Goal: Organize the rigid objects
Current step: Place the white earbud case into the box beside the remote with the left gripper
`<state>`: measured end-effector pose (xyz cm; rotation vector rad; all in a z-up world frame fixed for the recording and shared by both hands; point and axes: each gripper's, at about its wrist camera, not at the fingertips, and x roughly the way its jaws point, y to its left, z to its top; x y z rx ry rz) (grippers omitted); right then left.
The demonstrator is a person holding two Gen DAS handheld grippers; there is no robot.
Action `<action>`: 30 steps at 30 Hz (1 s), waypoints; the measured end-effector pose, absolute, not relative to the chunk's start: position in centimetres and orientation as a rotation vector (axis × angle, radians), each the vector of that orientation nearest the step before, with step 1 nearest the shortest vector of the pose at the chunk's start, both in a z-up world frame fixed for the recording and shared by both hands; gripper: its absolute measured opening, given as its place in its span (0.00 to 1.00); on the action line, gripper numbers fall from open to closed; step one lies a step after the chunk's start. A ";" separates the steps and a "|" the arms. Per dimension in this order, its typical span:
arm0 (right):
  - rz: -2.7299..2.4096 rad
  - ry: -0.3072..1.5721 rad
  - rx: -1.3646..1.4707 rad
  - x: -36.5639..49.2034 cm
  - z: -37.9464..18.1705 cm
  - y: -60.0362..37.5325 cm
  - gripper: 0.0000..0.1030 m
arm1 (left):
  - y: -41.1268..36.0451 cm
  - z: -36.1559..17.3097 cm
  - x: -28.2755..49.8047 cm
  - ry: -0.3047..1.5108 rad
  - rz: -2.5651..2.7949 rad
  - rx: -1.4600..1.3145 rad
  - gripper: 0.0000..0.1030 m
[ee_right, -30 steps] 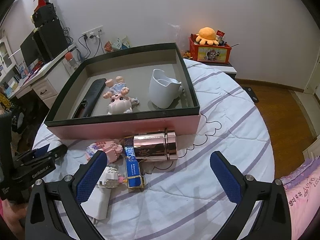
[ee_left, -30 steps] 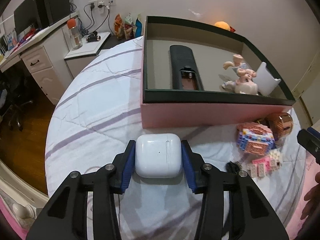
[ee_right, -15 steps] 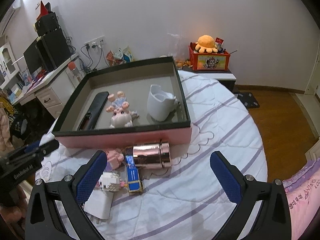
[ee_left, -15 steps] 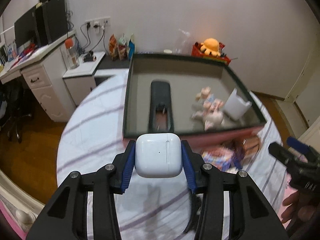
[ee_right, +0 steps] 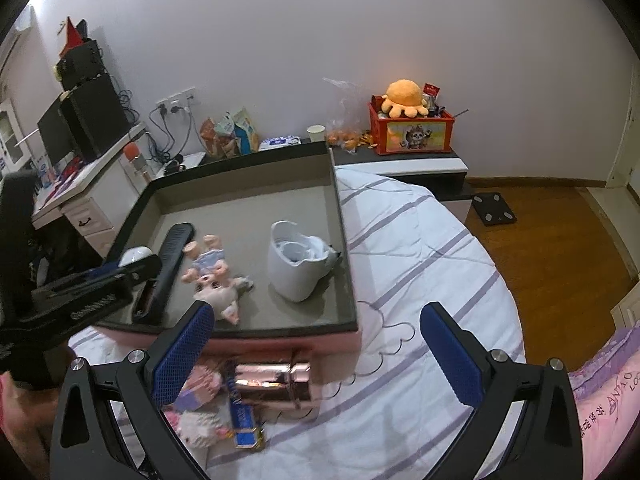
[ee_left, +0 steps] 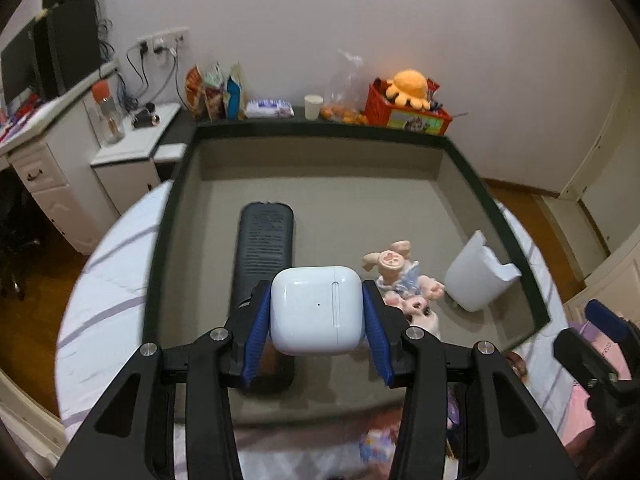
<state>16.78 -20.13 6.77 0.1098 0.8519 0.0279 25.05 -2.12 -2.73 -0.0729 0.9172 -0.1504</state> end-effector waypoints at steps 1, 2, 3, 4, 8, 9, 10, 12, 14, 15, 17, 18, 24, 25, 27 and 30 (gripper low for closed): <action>0.024 0.857 0.112 17.1 6.6 -20.3 1.00 | -2.2 -3.1 25.3 0.924 -0.150 -0.073 0.43; 0.021 0.861 0.115 17.4 6.3 -20.4 1.00 | -2.3 -3.6 25.7 0.936 -0.149 -0.072 0.43; 0.019 0.865 0.118 17.6 6.1 -20.5 1.00 | -2.3 -4.0 26.0 0.946 -0.148 -0.071 0.43; 0.017 0.869 0.120 17.8 5.9 -20.6 1.00 | -2.3 -4.3 26.3 0.952 -0.146 -0.069 0.43; 0.019 0.887 0.126 18.4 5.1 -20.7 1.00 | -3.0 -4.6 26.2 0.941 -0.132 -0.025 0.44; 0.020 0.890 0.127 18.5 5.0 -20.7 1.00 | -3.1 -4.6 26.3 0.941 -0.129 -0.020 0.45; 0.022 0.893 0.128 18.5 4.9 -20.7 1.00 | -3.2 -4.6 26.3 0.939 -0.126 -0.014 0.50; 0.026 0.893 0.126 18.5 5.0 -20.6 1.00 | -3.3 -4.6 26.3 0.942 -0.092 0.005 0.75; 0.028 0.888 0.121 18.2 5.2 -20.4 1.00 | -3.0 -4.2 25.8 0.917 -0.098 -0.015 0.94; 0.028 0.885 0.121 18.0 5.4 -20.4 1.00 | -2.8 -4.0 25.5 0.905 -0.104 -0.021 0.94; 0.025 0.879 0.123 17.6 5.6 -20.4 1.00 | -2.7 -3.2 24.9 0.888 -0.100 -0.020 0.95; 0.022 0.878 0.125 17.4 5.7 -20.5 1.00 | -2.6 -2.8 24.6 0.880 -0.090 -0.014 0.95; 0.030 0.847 0.122 15.6 7.2 -19.9 1.00 | -1.1 -0.5 22.1 0.833 -0.067 -0.023 0.98; 0.033 0.837 0.118 15.1 7.6 -19.7 1.00 | -0.8 -0.1 21.6 0.825 -0.064 -0.027 0.98; 0.035 0.826 0.109 14.4 8.1 -19.2 1.00 | -0.3 0.8 20.2 0.811 -0.048 -0.032 0.99; 0.035 0.809 0.102 13.3 9.0 -18.7 1.00 | 0.5 1.9 18.2 0.797 -0.044 -0.041 1.00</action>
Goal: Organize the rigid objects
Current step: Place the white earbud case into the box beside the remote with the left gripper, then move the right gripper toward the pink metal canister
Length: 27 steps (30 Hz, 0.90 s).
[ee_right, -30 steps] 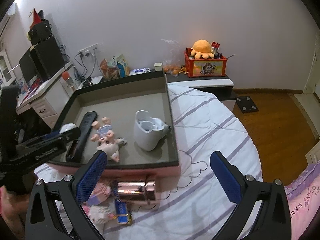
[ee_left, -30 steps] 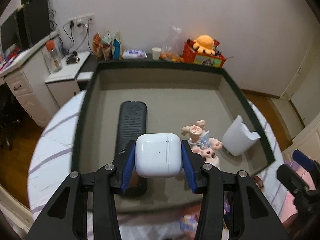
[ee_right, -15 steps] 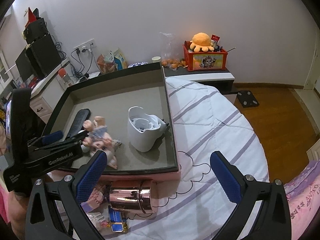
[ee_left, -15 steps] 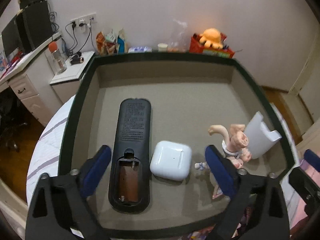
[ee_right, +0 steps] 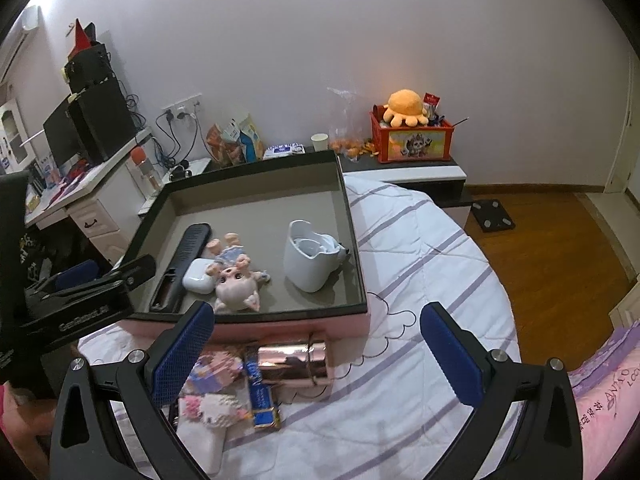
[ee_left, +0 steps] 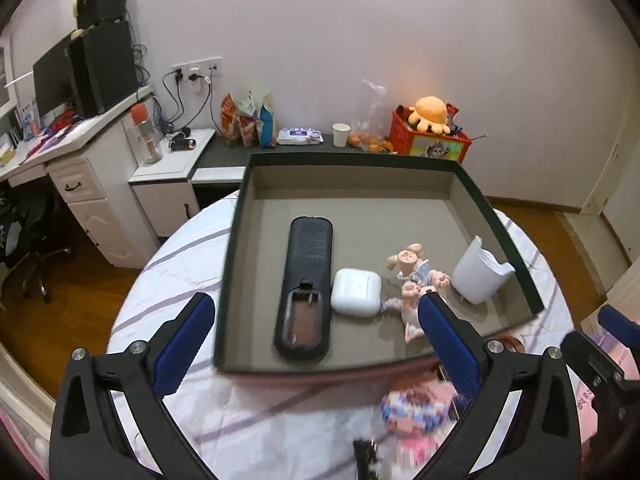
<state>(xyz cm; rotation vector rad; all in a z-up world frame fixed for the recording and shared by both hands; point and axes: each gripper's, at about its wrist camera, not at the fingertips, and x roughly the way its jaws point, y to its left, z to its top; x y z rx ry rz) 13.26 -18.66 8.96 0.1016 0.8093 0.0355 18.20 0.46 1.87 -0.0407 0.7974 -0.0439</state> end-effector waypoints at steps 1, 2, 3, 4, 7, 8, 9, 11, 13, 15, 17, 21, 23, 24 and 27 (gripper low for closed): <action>0.036 0.806 0.103 13.0 9.1 -18.6 1.00 | 0.6 2.1 17.6 0.793 -0.041 -0.041 1.00; 0.036 0.800 0.105 12.6 9.3 -18.5 1.00 | 0.8 2.4 16.9 0.787 -0.037 -0.040 1.00; 0.036 0.795 0.105 12.2 9.5 -18.3 1.00 | 0.9 2.7 16.3 0.783 -0.033 -0.037 1.00; 0.038 0.791 0.104 11.9 9.6 -18.1 1.00 | 1.2 2.9 15.4 0.777 -0.027 -0.035 1.00; 0.047 0.782 0.106 10.8 10.0 -17.8 1.00 | 1.9 3.3 13.6 0.769 -0.017 -0.044 1.00; 0.052 0.781 0.105 10.4 10.1 -17.6 1.00 | 2.4 3.4 12.6 0.769 -0.013 -0.058 1.00; 0.056 0.778 0.103 9.9 10.1 -17.5 1.00 | 2.7 3.4 11.8 0.769 -0.013 -0.071 1.00; 0.059 0.782 0.098 9.2 10.0 -17.4 1.00 | 3.5 3.2 10.6 0.769 -0.011 -0.097 1.00; 0.058 0.795 0.092 8.5 9.5 -17.5 1.00 | 4.3 2.8 9.4 0.775 -0.001 -0.123 1.00; 0.055 0.817 0.090 7.7 8.7 -17.7 1.00 | 4.8 2.3 8.4 0.780 0.014 -0.134 1.00; 0.052 0.843 0.094 6.9 7.7 -17.9 1.00 | 5.0 1.7 7.6 0.790 0.024 -0.139 1.00; 0.060 0.889 0.083 6.0 6.2 -17.8 1.00 | 5.1 0.7 6.4 0.809 0.028 -0.139 1.00; 0.064 0.900 0.082 5.8 5.9 -17.6 1.00 | 5.2 0.4 6.0 0.821 0.029 -0.136 1.00; 0.065 0.902 0.081 5.7 5.8 -17.6 1.00 | 5.1 0.3 5.9 0.824 0.028 -0.135 1.00; 0.063 0.903 0.076 5.8 5.8 -17.5 1.00 | 5.0 0.2 5.8 0.825 0.027 -0.122 1.00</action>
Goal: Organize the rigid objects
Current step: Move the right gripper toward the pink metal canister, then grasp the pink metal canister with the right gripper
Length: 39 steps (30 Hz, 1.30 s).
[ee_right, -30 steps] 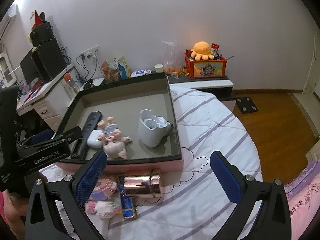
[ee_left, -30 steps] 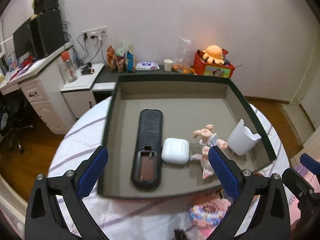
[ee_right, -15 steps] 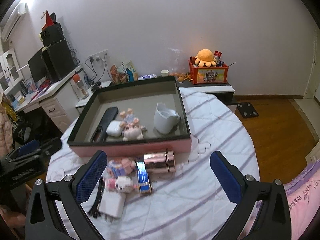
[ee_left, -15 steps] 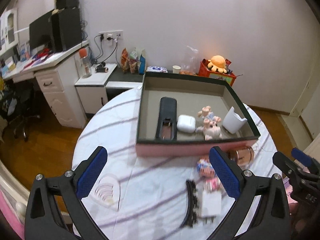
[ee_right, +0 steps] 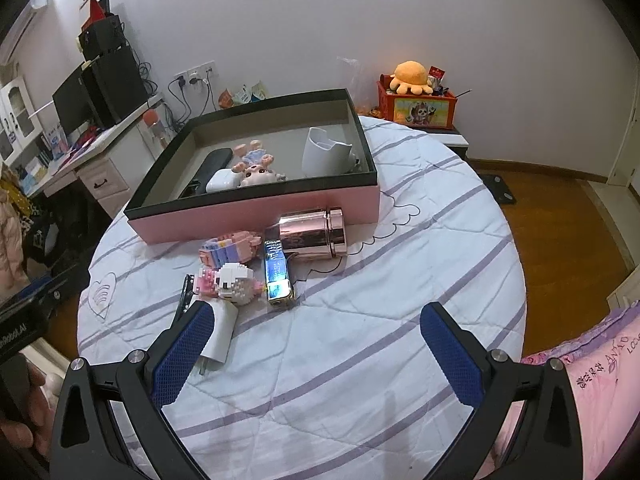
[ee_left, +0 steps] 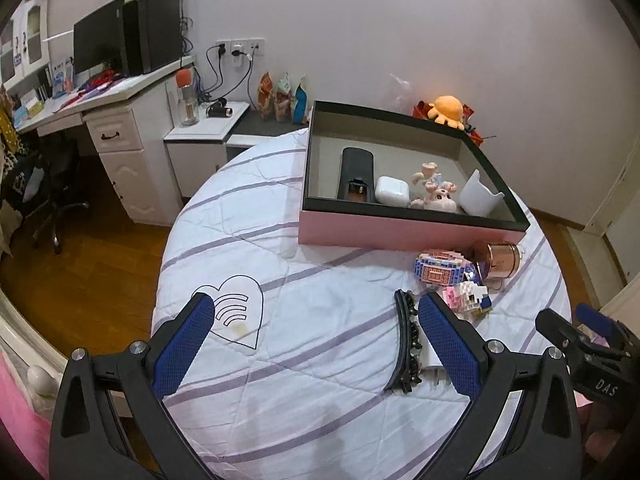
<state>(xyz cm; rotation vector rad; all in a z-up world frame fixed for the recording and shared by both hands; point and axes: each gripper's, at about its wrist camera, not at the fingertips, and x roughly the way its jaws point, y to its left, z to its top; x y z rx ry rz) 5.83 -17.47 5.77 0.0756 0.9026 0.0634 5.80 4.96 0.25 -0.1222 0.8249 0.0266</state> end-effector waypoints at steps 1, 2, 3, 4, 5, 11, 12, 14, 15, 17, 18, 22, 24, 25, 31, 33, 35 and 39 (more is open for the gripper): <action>0.062 0.902 0.074 5.9 5.8 -17.4 1.00 | 4.9 0.3 5.8 0.823 0.027 -0.119 1.00; 0.060 0.901 0.073 6.0 5.8 -17.4 1.00 | 4.8 0.3 5.8 0.819 0.028 -0.115 1.00; 0.058 0.901 0.073 6.1 5.7 -17.4 1.00 | 4.8 0.3 5.9 0.818 0.027 -0.113 1.00; 0.054 0.904 0.072 6.3 5.6 -17.5 1.00 | 4.7 0.3 6.0 0.818 0.025 -0.112 1.00; 0.048 0.907 0.071 6.5 5.4 -17.5 1.00 | 4.7 0.3 6.2 0.820 0.024 -0.110 1.00; 0.037 0.923 0.059 8.5 4.6 -17.6 1.00 | 4.6 -0.3 7.4 0.837 0.025 -0.098 1.00; 0.034 0.928 0.058 9.0 4.3 -17.6 1.00 | 4.6 -0.5 7.7 0.840 0.026 -0.097 1.00; 0.026 0.940 0.055 10.1 3.8 -17.7 1.00 | 4.7 -0.9 8.4 0.850 0.029 -0.098 1.00; 0.024 0.946 0.051 10.6 3.5 -17.7 1.00 | 4.8 -1.1 8.8 0.855 0.030 -0.100 1.00; 0.017 0.960 0.047 11.8 2.9 -17.7 1.00 | 4.8 -1.4 9.5 0.860 0.032 -0.101 1.00; 0.015 0.965 0.047 12.2 2.6 -17.7 1.00 | 4.8 -1.5 9.8 0.861 0.033 -0.099 1.00; 0.013 0.985 0.049 14.0 1.7 -17.7 1.00 | 4.6 -2.0 10.9 0.860 0.022 -0.097 1.00; 0.014 0.995 0.049 14.7 1.2 -17.6 1.00 | 4.3 -2.2 11.4 0.865 0.014 -0.094 1.00; 0.014 0.996 0.048 15.0 1.0 -17.5 1.00 | 4.1 -2.3 11.6 0.870 0.008 -0.088 1.00; 0.028 1.008 0.061 15.6 0.2 -17.4 0.57 | 3.8 -2.5 12.4 0.870 0.005 -0.081 1.00; 0.023 1.013 0.037 15.5 0.1 -17.2 0.55 | 3.9 -2.4 12.6 0.868 0.006 -0.088 1.00; 0.033 1.011 0.046 15.2 0.2 -17.3 0.54 | 3.9 -2.3 12.5 0.864 0.008 -0.088 1.00; 0.047 1.003 0.052 14.5 0.5 -17.4 0.54 | 3.8 -1.9 12.0 0.851 0.005 -0.087 1.00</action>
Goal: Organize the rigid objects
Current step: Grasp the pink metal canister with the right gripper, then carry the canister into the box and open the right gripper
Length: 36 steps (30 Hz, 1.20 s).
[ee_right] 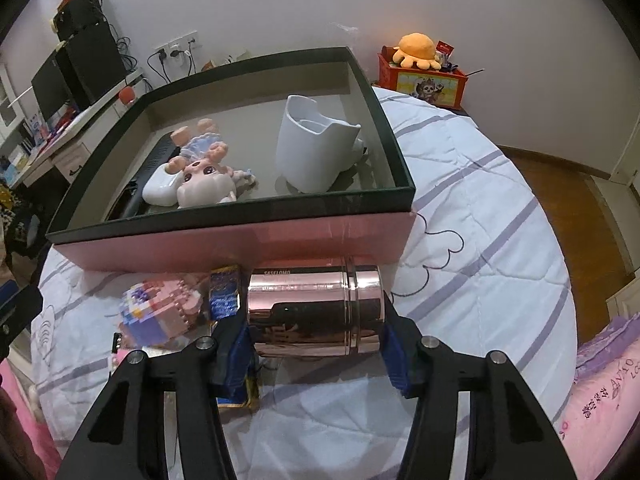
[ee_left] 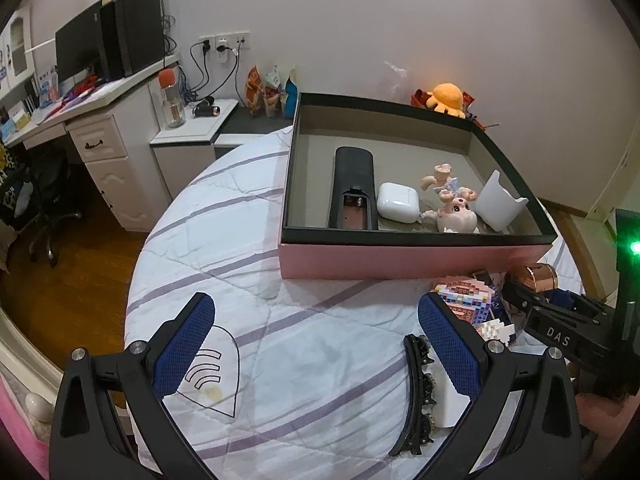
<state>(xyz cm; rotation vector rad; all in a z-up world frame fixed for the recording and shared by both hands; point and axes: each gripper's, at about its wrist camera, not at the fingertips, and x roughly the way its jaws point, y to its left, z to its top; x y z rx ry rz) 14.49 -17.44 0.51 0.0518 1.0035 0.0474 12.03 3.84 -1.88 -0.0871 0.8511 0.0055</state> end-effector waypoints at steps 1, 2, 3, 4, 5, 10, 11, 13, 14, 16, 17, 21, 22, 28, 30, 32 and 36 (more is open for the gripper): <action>0.049 1.001 0.053 14.4 0.7 -17.5 0.54 | 3.9 -1.8 11.8 0.848 0.005 -0.086 1.00; 0.049 0.996 0.054 14.1 0.9 -17.6 0.54 | 3.8 -1.5 11.6 0.843 0.004 -0.085 1.00; 0.051 0.988 0.054 13.8 1.3 -17.5 0.54 | 3.8 -1.4 11.5 0.840 0.003 -0.085 1.00; 0.052 0.981 0.053 13.7 1.6 -17.5 0.54 | 3.8 -1.2 11.4 0.833 0.003 -0.086 1.00; 0.054 0.970 0.050 13.4 2.1 -17.4 0.54 | 3.8 -1.0 11.4 0.829 0.003 -0.086 1.00; 0.070 0.918 0.040 12.9 4.8 -16.9 0.54 | 3.9 0.2 11.7 0.799 0.006 -0.092 1.00; 0.076 0.906 0.035 12.9 5.3 -16.6 0.54 | 3.9 0.5 12.0 0.792 0.009 -0.092 1.00; 0.086 0.885 0.028 13.2 6.2 -16.3 0.54 | 3.9 1.1 12.6 0.780 0.012 -0.088 1.00; 0.090 0.875 0.023 13.5 6.6 -16.1 0.54 | 4.0 1.4 13.0 0.770 0.014 -0.088 1.00; 0.099 0.861 0.014 14.4 7.3 -15.7 0.54 | 4.1 1.9 13.7 0.754 0.017 -0.092 1.00; 0.103 0.854 0.010 15.0 7.6 -15.5 0.54 | 4.2 2.2 14.3 0.745 0.019 -0.096 1.00; 0.111 0.840 -0.008 17.4 8.0 -14.6 0.54 | 4.4 2.7 16.5 0.725 0.030 -0.096 1.00; 0.111 0.841 -0.011 18.0 7.9 -14.5 0.55 | 4.3 2.8 17.1 0.724 0.033 -0.096 1.00; 0.130 0.870 -0.033 21.7 6.6 -13.6 0.54 | 4.6 2.2 20.0 0.727 0.043 -0.106 1.00; 0.136 0.887 -0.040 22.5 5.9 -13.4 0.54 | 4.7 1.9 20.8 0.731 0.045 -0.114 1.00; 0.138 0.904 -0.046 23.1 5.1 -13.4 0.54 | 4.9 1.6 21.5 0.736 0.045 -0.121 1.00; 0.122 0.891 -0.090 23.3 4.6 -13.2 0.54 | 4.9 1.0 22.1 0.741 0.038 -0.131 1.00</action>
